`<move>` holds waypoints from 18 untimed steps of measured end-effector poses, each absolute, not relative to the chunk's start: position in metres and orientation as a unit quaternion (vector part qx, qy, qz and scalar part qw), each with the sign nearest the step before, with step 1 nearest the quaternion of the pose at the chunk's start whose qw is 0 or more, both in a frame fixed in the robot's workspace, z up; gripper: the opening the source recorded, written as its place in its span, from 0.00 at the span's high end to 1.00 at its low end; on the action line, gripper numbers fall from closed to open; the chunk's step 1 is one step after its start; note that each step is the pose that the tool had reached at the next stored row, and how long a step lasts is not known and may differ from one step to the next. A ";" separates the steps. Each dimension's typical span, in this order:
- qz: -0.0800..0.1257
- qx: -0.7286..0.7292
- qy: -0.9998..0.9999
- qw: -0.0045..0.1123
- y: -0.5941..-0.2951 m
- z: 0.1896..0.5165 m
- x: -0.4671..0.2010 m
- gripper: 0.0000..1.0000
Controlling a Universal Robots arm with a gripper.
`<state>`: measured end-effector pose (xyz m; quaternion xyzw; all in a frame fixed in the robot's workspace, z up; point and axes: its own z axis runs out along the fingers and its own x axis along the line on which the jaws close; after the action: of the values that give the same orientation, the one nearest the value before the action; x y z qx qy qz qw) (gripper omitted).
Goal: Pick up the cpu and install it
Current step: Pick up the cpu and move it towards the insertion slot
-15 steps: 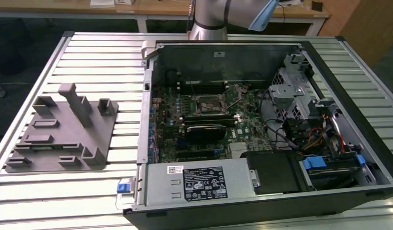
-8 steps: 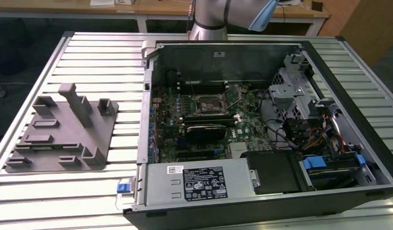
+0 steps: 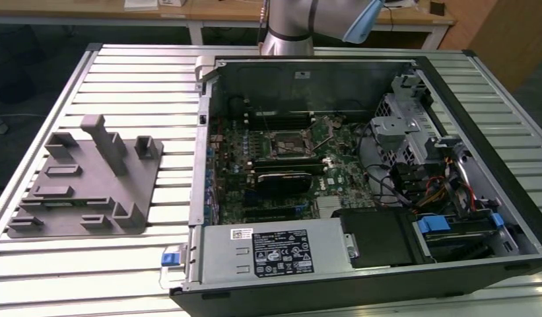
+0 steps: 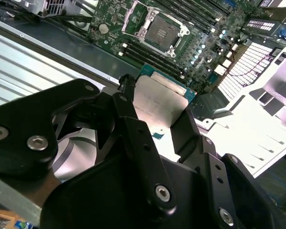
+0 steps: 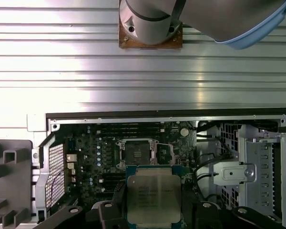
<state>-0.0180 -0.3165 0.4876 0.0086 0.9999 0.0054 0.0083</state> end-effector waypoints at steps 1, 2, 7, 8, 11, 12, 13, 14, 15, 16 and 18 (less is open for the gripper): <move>0.005 0.009 1.000 0.008 -0.316 0.487 -0.018 0.45; 0.005 0.009 1.000 0.008 -0.316 0.487 -0.019 0.45; 0.005 0.009 1.000 0.008 -0.316 0.485 -0.020 0.45; 0.005 0.009 1.000 0.008 -0.316 0.485 -0.020 0.45; 0.005 0.009 1.000 0.008 -0.317 0.484 -0.021 0.45; 0.005 0.009 1.000 0.008 -0.317 0.484 -0.021 0.45; 0.005 0.009 1.000 0.008 -0.317 0.484 -0.022 0.45; 0.005 0.009 1.000 0.008 -0.317 0.483 -0.022 0.45; 0.005 0.009 1.000 0.008 -0.317 0.483 -0.022 0.45; 0.005 0.009 1.000 0.008 -0.317 0.483 -0.023 0.45; 0.005 0.009 1.000 0.008 -0.317 0.482 -0.023 0.45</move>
<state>-0.0230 -0.3166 0.4819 0.0085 0.9999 0.0054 0.0083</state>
